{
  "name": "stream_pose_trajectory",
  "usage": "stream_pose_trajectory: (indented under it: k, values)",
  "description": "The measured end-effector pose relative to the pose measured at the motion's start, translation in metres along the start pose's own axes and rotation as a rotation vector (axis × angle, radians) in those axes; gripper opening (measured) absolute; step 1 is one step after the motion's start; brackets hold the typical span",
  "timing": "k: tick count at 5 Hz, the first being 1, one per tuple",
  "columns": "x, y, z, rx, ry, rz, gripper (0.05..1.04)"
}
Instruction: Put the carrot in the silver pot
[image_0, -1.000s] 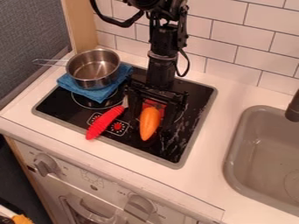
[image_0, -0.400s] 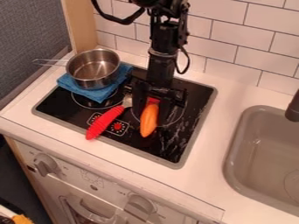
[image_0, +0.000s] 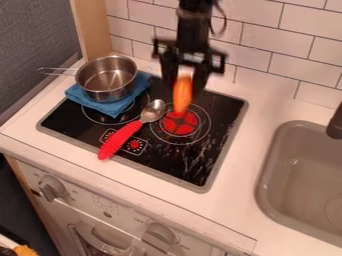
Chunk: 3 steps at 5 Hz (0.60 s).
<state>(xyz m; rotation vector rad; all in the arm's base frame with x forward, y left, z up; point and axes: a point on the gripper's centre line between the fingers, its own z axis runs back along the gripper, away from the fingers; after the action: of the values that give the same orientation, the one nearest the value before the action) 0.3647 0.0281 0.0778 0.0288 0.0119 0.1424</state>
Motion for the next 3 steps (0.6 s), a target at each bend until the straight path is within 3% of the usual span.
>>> stream_pose_trajectory:
  k: [1, 3]
  values:
    - [0.03, 0.04, 0.008, -0.024, -0.085, 0.122, 0.607]
    - [0.05, 0.089, -0.004, -0.004, -0.09, 0.243, 0.607]
